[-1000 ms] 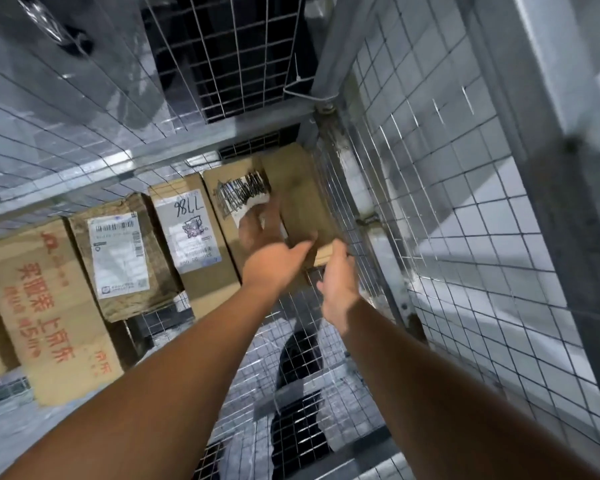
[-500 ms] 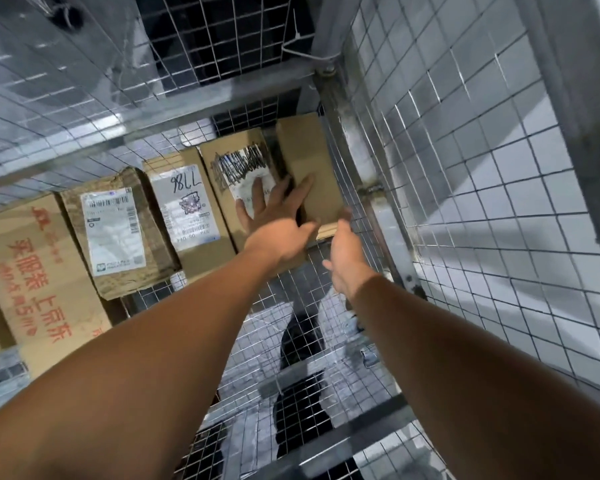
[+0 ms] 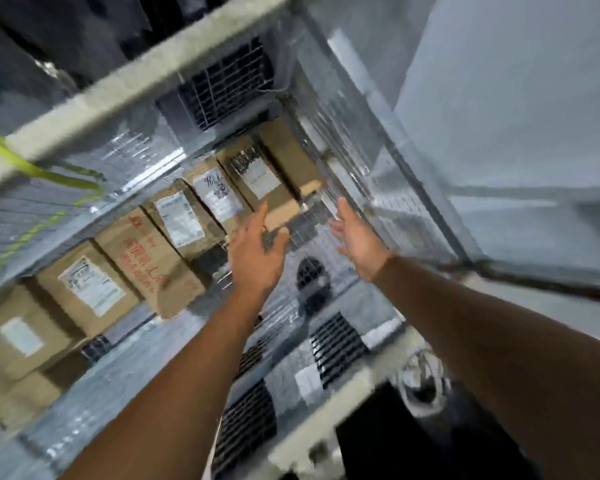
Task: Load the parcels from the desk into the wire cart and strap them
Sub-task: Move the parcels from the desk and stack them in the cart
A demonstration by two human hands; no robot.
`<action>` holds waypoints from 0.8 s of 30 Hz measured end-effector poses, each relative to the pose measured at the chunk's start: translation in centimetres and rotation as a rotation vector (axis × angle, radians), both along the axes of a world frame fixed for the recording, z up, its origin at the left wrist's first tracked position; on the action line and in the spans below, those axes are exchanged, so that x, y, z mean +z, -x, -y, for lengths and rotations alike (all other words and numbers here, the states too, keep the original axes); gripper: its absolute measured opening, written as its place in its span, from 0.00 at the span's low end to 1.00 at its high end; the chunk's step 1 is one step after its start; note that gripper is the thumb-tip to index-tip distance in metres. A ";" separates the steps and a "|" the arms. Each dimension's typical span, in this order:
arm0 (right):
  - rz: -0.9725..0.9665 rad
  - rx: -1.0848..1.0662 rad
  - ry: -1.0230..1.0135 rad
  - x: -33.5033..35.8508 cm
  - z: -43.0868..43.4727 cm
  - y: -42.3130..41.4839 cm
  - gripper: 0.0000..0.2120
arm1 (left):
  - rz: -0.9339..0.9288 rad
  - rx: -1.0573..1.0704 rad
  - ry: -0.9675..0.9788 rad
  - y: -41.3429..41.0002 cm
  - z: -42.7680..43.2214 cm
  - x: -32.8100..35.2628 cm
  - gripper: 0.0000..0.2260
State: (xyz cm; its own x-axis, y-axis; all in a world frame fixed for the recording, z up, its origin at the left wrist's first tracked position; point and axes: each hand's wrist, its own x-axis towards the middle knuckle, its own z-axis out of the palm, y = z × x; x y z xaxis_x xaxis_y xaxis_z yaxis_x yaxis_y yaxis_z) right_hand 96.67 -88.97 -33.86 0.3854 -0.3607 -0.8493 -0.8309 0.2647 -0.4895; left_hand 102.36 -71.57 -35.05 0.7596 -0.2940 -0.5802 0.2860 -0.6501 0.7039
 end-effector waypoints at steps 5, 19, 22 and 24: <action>0.104 -0.014 0.295 17.1 -3.5 6.3 0.42 | 0.080 -0.095 0.087 4.0 -3.8 13.2 0.30; -0.217 -0.287 0.866 34.7 -8.5 42.0 0.32 | 0.144 -1.021 0.261 24.2 4.3 30.4 0.37; -0.317 -0.500 0.896 36.3 -10.1 50.4 0.35 | 0.099 -1.195 0.305 31.8 7.7 32.2 0.36; -0.369 -0.672 0.894 37.2 -11.6 55.7 0.35 | 0.069 -1.313 0.347 37.7 9.7 33.2 0.34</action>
